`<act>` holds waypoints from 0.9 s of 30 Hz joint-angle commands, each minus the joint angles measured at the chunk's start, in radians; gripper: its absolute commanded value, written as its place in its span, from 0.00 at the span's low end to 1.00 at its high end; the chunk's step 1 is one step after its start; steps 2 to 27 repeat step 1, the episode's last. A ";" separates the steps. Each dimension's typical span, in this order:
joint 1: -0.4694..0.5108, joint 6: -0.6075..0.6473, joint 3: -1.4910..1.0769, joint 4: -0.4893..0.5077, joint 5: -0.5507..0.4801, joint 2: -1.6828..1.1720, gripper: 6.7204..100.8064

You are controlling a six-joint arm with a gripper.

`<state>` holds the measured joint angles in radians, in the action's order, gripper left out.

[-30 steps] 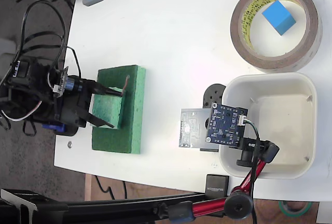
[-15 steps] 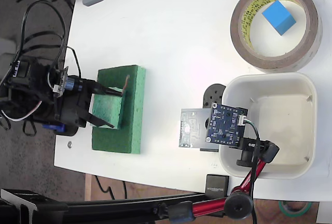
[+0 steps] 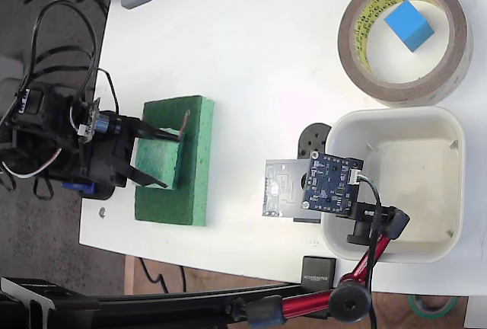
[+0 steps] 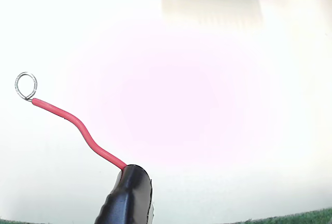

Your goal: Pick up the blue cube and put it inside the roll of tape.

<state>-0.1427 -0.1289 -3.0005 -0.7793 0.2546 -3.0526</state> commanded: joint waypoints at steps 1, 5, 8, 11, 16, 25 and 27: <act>0.000 0.000 0.008 0.003 0.002 -0.002 0.99; 0.000 0.000 0.008 0.003 0.002 -0.002 0.99; 0.000 0.000 0.008 0.003 0.002 -0.002 0.99; 0.000 0.000 0.008 0.003 0.002 -0.002 0.99; 0.000 0.000 0.008 0.003 0.002 -0.002 0.99; 0.000 0.000 0.008 0.003 0.002 -0.002 0.99; 0.000 0.000 0.008 0.003 0.002 -0.002 0.99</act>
